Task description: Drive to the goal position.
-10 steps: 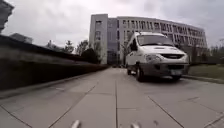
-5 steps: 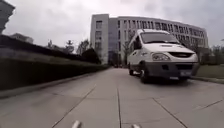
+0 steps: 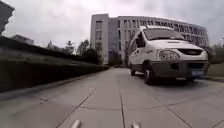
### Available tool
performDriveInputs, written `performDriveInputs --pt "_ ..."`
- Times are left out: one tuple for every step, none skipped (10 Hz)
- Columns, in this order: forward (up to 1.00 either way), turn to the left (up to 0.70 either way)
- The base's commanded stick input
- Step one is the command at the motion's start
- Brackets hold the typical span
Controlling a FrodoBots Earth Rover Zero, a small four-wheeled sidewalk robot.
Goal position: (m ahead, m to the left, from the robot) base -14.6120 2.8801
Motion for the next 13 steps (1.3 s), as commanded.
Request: performDriveInputs --pt "0.85 0.00" --pt "0.85 0.00" --pt "0.85 0.00" --pt "0.85 0.00" --pt "0.85 0.00" --pt "0.85 0.00" --pt "0.85 0.02" --pt "0.85 0.04" --pt "0.85 0.04" --pt "0.85 0.03" --pt "0.85 0.01" --pt "0.85 0.00" --pt "0.85 0.00"
